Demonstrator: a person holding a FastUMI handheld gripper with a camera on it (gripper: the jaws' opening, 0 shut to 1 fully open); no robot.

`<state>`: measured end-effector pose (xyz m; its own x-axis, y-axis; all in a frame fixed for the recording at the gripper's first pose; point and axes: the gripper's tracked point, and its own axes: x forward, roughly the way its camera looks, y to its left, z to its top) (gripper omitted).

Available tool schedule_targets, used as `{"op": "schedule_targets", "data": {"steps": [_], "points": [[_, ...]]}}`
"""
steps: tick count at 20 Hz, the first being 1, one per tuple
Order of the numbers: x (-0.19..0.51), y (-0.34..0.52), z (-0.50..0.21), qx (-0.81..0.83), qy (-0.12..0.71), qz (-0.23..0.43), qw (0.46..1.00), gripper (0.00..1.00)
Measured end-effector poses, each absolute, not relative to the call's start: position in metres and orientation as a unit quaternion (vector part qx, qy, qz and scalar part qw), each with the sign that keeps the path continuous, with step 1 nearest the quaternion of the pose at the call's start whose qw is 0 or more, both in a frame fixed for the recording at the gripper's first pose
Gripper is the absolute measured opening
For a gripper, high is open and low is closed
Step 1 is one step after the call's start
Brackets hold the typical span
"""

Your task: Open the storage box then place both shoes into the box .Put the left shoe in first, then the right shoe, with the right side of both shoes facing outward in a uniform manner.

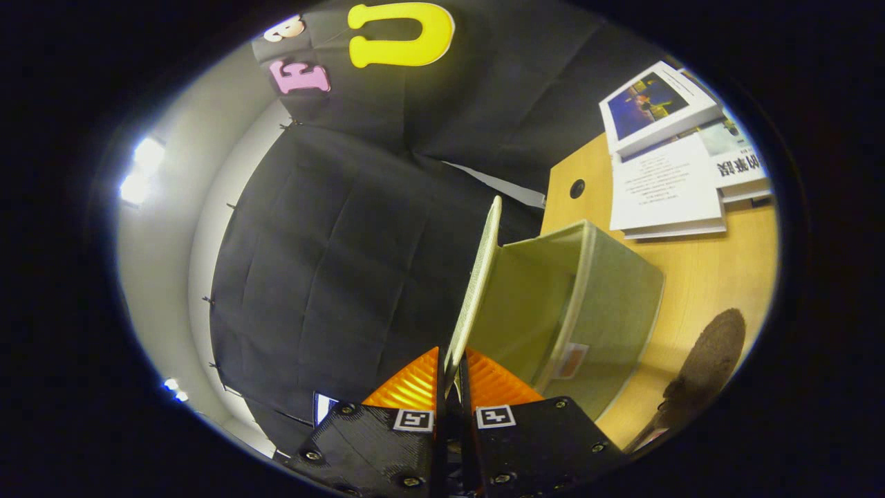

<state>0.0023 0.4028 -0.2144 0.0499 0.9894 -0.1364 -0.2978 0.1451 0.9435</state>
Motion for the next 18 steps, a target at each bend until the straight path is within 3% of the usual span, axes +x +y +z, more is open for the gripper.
{"op": "schedule_targets", "data": {"steps": [18], "points": [[-0.002, 0.535, -0.148, 0.284, 0.433, 0.570, 0.639, 0.12]]}}
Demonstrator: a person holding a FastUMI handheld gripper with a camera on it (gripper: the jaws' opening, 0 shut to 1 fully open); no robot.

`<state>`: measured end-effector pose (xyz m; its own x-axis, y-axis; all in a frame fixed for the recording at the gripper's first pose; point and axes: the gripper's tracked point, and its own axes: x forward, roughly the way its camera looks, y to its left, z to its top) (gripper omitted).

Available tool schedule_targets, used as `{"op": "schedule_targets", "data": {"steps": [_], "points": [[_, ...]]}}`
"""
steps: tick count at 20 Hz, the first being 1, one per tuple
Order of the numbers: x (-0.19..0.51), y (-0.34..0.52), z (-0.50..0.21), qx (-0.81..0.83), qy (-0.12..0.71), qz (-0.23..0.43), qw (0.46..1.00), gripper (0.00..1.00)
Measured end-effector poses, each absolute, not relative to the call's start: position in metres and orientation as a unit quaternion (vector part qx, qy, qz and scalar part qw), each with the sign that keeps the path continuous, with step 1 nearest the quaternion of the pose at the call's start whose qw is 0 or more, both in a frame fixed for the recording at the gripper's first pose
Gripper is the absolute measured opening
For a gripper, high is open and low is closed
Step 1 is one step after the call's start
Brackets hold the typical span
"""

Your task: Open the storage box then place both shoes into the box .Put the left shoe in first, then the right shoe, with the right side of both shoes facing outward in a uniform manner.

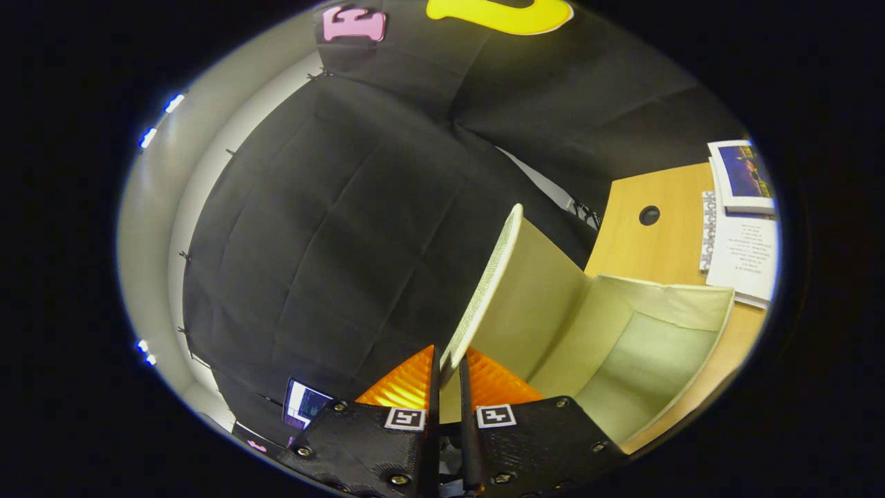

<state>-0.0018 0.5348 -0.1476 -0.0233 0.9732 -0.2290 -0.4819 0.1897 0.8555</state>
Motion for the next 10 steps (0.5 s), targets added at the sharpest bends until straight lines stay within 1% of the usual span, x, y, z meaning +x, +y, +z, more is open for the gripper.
{"op": "schedule_targets", "data": {"steps": [7, 10], "points": [[-0.012, 0.583, -0.143, 0.267, 0.441, 0.570, 0.640, 0.13], [-0.014, 0.588, -0.142, 0.250, 0.437, 0.568, 0.651, 0.13]]}}
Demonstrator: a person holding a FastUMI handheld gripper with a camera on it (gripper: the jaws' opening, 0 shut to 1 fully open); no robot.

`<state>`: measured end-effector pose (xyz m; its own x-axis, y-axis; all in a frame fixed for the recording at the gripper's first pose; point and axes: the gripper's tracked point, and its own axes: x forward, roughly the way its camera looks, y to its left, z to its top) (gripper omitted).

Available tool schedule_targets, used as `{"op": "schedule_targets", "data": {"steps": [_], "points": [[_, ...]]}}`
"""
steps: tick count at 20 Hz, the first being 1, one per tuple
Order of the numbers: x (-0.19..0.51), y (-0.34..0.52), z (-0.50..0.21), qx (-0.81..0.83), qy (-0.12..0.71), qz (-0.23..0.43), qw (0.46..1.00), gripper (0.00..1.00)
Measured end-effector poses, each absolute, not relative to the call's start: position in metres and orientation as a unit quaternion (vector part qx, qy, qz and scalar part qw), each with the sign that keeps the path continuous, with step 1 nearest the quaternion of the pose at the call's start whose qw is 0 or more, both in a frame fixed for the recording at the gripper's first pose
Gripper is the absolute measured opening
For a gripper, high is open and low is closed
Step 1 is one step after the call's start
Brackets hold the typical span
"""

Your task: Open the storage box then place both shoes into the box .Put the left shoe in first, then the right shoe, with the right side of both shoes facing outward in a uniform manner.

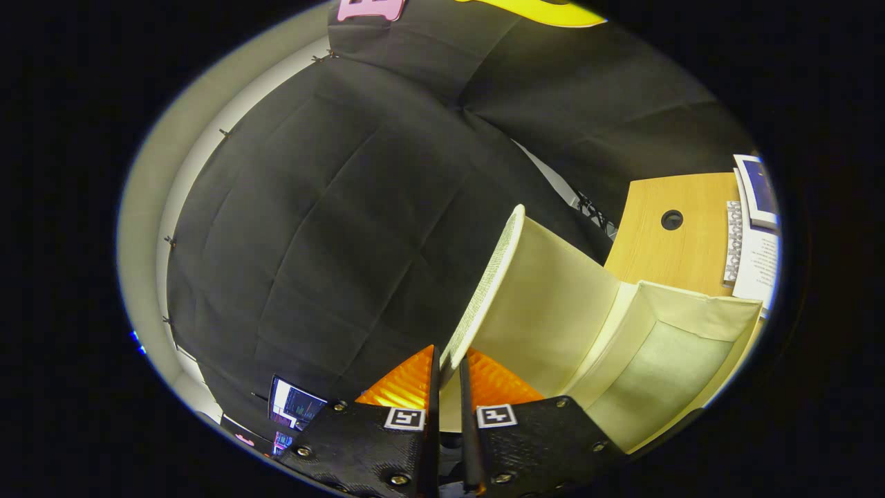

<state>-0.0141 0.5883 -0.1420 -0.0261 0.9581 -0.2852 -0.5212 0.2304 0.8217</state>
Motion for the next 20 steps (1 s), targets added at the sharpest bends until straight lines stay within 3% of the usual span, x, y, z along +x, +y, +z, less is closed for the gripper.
{"op": "schedule_targets", "data": {"steps": [1, 2, 4, 7, 20], "points": [[-0.013, 0.590, -0.148, 0.230, 0.431, 0.563, 0.667, 0.15], [-0.012, 0.590, -0.149, 0.213, 0.424, 0.564, 0.676, 0.25], [-0.020, 0.590, -0.145, 0.184, 0.411, 0.578, 0.680, 0.58], [-0.017, 0.587, -0.135, 0.164, 0.389, 0.582, 0.695, 0.97], [0.007, 0.481, -0.132, 0.178, 0.367, 0.522, 0.749, 0.97]]}}
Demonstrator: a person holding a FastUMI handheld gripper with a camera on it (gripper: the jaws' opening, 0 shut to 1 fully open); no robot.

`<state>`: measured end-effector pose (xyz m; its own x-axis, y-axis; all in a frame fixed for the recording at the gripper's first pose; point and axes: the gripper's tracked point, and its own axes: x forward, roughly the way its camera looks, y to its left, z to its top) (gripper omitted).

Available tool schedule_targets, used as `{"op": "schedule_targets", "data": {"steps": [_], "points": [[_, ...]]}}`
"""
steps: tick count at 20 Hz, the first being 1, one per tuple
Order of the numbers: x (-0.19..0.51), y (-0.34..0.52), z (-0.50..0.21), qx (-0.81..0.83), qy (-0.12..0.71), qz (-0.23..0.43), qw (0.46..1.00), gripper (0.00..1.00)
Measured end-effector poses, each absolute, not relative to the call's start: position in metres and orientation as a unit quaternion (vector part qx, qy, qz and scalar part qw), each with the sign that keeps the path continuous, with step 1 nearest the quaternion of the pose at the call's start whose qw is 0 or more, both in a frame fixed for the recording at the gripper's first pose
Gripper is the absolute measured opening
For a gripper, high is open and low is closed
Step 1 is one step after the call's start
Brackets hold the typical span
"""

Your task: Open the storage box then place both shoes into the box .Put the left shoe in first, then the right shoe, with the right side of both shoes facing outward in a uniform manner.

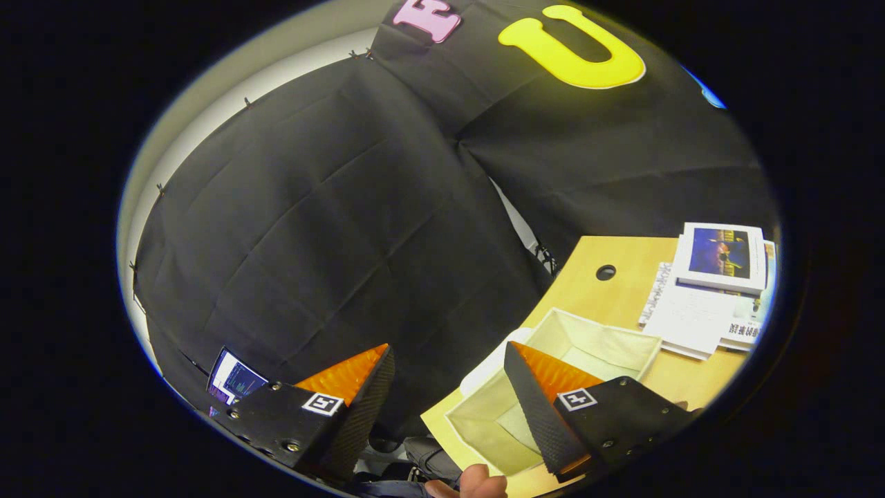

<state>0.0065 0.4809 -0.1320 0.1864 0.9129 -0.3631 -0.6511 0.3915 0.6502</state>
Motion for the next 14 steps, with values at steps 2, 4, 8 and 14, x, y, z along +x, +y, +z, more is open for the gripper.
{"op": "schedule_targets", "data": {"steps": [2, 4, 8, 14], "points": [[0.014, 0.450, -0.148, 0.168, 0.362, 0.494, 0.772, 0.97], [0.021, 0.418, -0.165, 0.149, 0.358, 0.460, 0.799, 0.96], [0.022, 0.359, -0.189, 0.141, 0.356, 0.405, 0.830, 0.97], [0.019, 0.280, -0.243, 0.106, 0.363, 0.328, 0.866, 0.97]]}}
